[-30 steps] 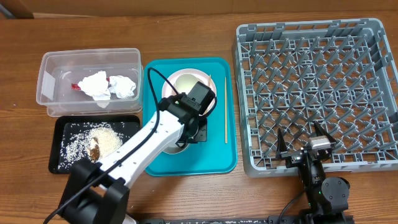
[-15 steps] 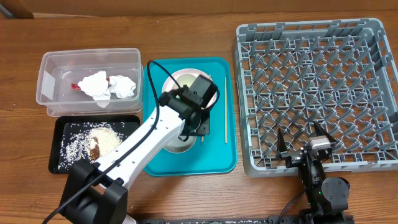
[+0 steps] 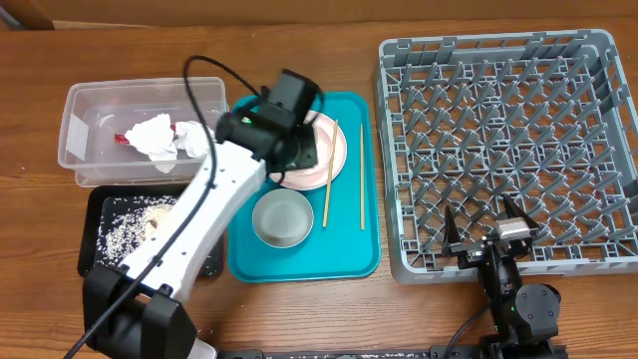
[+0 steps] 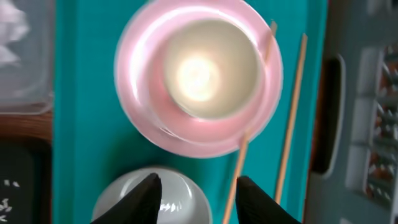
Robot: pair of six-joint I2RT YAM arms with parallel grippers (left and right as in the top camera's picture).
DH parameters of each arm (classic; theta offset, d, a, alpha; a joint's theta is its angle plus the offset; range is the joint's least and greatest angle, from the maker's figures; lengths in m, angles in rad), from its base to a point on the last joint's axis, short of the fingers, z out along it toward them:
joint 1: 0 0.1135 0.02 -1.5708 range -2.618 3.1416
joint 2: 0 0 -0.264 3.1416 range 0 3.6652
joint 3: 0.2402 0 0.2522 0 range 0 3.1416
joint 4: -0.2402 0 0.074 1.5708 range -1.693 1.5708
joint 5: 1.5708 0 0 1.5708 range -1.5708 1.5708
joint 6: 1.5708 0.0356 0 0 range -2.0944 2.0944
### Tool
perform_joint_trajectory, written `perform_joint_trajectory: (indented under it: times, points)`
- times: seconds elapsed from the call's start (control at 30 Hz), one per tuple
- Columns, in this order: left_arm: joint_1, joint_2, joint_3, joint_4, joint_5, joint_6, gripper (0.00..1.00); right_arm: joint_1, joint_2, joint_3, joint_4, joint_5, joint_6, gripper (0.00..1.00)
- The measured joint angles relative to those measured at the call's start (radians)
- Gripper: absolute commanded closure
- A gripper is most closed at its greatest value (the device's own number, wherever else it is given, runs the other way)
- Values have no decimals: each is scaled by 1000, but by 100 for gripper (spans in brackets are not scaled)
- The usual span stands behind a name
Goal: Sort waste into correct bins and load items into the dishwasher
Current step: 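Return the empty bowl to the teal tray and release it, then grasp the white cup on the pink plate with the left gripper and lift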
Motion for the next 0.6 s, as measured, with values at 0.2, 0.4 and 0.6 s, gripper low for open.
perform_joint_trajectory:
  times: [0.2,0.4,0.6]
  points:
    - [69,2,0,47,-4,-3,61,0,0,0,0,0,0,0]
    - [69,55,0,76,-3,-3,65,0,0,0,0,0,0,0]
    - [69,153,0,135,2,-4,69,0,0,0,-1,0,0,0]
